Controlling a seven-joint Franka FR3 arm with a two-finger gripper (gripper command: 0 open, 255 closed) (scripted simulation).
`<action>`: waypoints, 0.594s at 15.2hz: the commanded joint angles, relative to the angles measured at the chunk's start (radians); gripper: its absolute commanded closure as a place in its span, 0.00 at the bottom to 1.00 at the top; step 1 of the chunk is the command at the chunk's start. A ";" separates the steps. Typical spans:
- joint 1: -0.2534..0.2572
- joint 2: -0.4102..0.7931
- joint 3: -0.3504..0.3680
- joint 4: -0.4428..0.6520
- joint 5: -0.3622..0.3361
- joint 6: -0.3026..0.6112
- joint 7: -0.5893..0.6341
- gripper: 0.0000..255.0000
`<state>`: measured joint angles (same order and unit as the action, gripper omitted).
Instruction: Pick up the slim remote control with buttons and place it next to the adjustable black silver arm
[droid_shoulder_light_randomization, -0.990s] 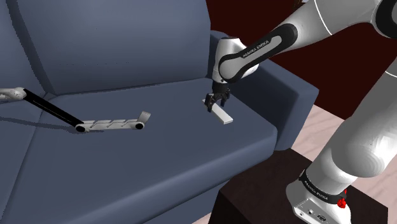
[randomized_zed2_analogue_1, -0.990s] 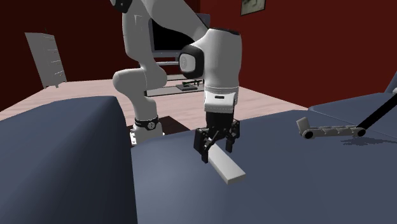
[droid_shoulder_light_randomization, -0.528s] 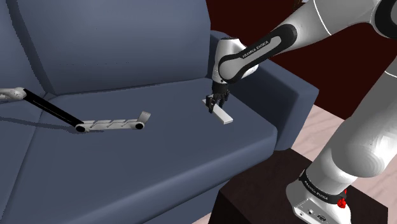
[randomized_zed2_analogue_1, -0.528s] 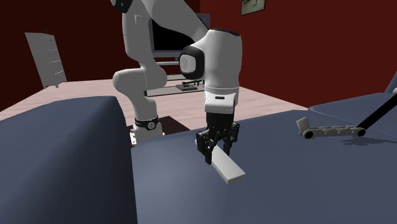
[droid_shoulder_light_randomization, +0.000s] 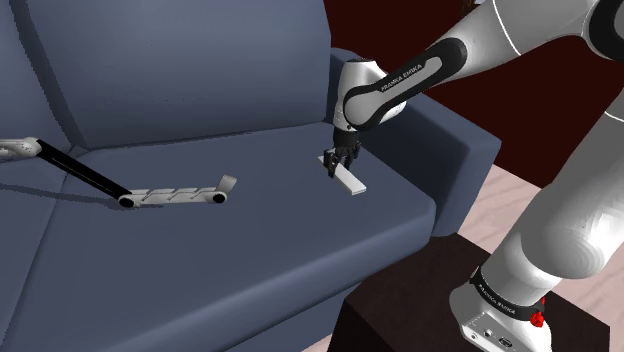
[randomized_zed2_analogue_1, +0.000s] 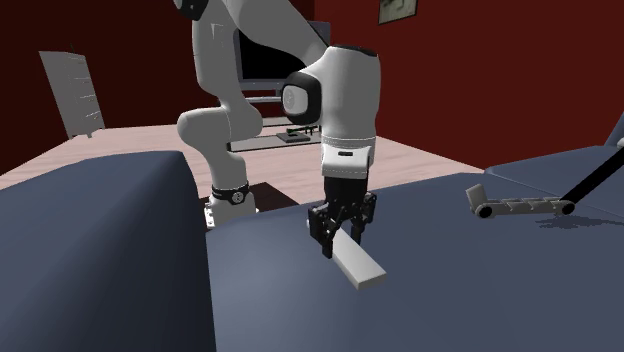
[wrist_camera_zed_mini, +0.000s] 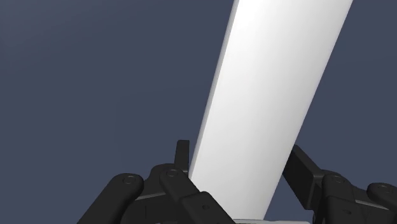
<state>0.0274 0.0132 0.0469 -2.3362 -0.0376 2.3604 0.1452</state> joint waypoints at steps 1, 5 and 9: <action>0.000 0.001 0.000 0.000 0.000 0.000 0.000 1.00; 0.000 -0.034 0.000 0.019 0.004 -0.054 -0.004 1.00; 0.001 -0.066 0.000 0.042 0.007 -0.109 -0.007 1.00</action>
<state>0.0274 -0.0435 0.0467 -2.3003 -0.0312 2.2675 0.1378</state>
